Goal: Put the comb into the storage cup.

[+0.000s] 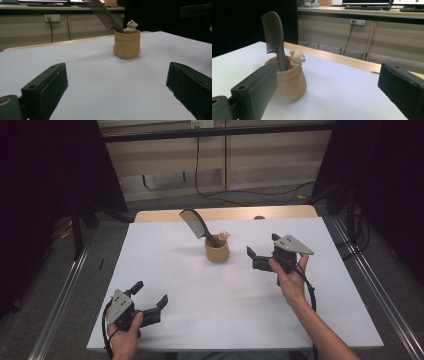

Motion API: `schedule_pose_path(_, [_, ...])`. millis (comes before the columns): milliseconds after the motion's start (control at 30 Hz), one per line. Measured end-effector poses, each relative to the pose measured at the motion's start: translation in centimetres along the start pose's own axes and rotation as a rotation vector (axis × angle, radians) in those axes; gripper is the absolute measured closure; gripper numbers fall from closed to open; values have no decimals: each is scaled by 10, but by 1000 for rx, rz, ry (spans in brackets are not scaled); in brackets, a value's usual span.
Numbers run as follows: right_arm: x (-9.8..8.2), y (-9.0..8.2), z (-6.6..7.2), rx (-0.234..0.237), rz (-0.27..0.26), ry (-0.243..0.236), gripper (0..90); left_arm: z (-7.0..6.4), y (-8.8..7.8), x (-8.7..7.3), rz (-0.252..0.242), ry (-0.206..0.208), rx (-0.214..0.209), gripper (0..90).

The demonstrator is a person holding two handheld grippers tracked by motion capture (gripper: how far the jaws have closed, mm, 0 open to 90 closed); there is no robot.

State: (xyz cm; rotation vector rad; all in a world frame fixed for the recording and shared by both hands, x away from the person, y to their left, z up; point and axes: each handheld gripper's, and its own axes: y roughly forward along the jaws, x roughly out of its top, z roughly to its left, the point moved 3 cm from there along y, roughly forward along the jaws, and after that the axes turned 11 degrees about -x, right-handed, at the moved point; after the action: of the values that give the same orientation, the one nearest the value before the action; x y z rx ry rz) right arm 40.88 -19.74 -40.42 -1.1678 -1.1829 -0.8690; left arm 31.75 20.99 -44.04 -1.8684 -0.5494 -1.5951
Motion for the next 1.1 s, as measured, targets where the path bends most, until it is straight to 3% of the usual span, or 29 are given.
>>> schedule_pose_path(233, [-7, -12, -11, -31, -2, -24, 23, 1, -1, 0, 1, 2, 3, 37])
schedule_pose_path(700, [-21, -37, -27, -105, -55, -7, 12, 1, -1, 0, 2, -2, 4, 38])
schedule_pose_path(1100, [-33, -58, -31, -116, -60, -16, 5, -2, -3, 1, -2, 16, 7, 38])
